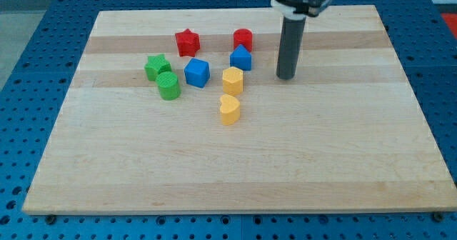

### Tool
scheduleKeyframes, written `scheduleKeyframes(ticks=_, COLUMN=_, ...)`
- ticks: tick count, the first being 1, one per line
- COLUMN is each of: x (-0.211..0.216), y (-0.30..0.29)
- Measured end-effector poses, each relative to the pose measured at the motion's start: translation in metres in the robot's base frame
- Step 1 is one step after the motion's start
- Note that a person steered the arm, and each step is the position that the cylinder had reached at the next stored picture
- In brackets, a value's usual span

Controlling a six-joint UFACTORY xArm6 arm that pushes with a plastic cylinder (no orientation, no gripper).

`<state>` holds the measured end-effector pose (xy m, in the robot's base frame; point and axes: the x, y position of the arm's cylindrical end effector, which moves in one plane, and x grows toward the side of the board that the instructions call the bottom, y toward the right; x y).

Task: Push the red circle closer to the red star

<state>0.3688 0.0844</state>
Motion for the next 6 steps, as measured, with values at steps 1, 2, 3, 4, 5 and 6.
scheduleKeyframes(ticks=1, x=-0.038, y=0.002)
scheduleKeyframes(ticks=2, x=-0.068, y=-0.01)
scheduleKeyframes(ticks=3, x=-0.061, y=-0.041)
scheduleKeyframes(ticks=4, x=-0.061, y=-0.076)
scheduleKeyframes(ticks=5, x=-0.059, y=-0.113)
scheduleKeyframes(ticks=6, x=-0.039, y=-0.118)
